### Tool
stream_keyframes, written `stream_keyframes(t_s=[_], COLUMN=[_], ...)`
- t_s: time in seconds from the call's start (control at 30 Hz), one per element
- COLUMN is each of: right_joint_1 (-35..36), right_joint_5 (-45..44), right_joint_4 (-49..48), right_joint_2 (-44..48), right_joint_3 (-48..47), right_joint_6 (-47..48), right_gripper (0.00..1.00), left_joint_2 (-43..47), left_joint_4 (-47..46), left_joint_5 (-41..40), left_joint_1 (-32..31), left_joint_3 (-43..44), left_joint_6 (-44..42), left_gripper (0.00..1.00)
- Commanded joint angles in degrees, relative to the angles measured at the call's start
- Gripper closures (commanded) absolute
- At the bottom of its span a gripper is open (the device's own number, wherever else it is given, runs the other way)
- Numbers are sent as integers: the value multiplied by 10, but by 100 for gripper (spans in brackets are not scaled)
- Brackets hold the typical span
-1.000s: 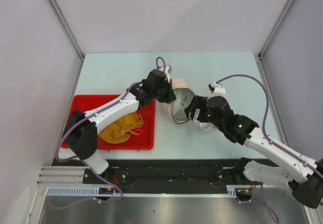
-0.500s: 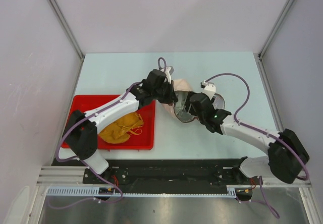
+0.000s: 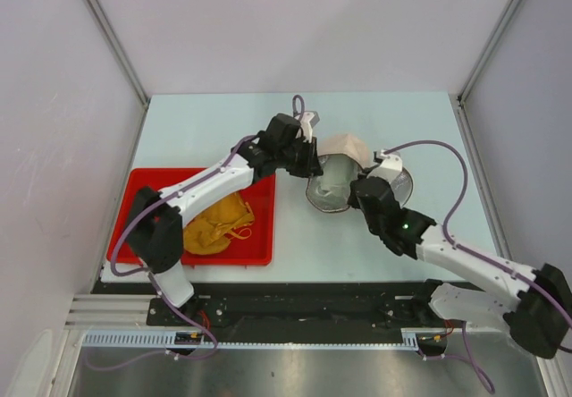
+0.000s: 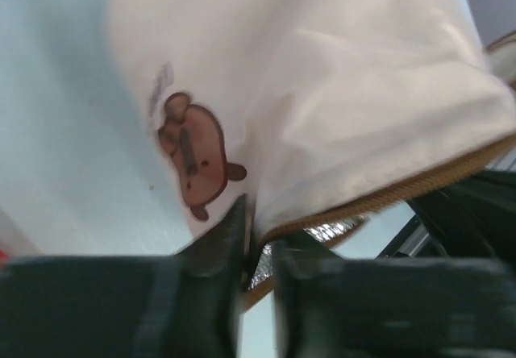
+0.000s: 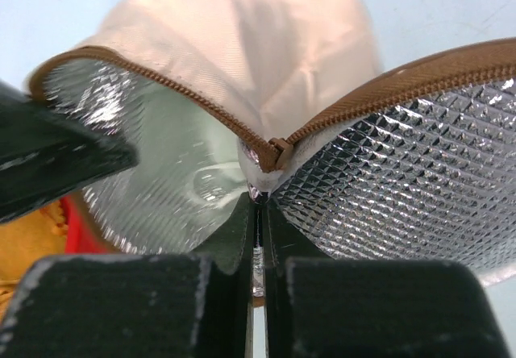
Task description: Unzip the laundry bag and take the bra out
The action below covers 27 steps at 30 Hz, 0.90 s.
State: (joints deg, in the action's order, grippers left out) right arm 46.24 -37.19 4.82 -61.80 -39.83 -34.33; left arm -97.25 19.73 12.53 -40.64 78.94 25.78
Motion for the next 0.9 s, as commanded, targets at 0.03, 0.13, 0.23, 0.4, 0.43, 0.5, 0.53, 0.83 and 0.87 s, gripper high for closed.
stream_keyframes(t_s=[0.03,0.13,0.23,0.4,0.43,0.5,0.53,0.83,0.87], right_joint_1=[6,0,-4,-28,-33,-40,-43,-77,-76], right_joint_5=[-62,-68,-62,-30,-22,-12,-3,49,51], right_joint_4=[181,271,298,294,292,288,285,273,273], right_joint_2=[67,60,44,1,-4,-13,-15,-20,-18], right_joint_3=[-39,-81,-109,-124,-127,-126,-127,-127,-127], right_joint_6=[-82,-123,-121,-115,-116,-117,-120,-122,-123], right_gripper=[100,100,100,100,100,100,100,100,100], left_joint_2=[-22,7,63,117,122,148,160,126,114], left_joint_4=[42,67,80,132,131,67,25,-290,-291], left_joint_5=[43,29,3,-58,-25,49,133,274,258], left_joint_1=[-1,-1,-3,-37,-41,-43,-43,-78,-79], left_joint_3=[75,92,100,120,118,89,36,-135,-135], left_joint_6=[-46,-52,-53,-66,-53,-22,25,238,239], left_gripper=[43,21,17,28,29,31,31,30,30])
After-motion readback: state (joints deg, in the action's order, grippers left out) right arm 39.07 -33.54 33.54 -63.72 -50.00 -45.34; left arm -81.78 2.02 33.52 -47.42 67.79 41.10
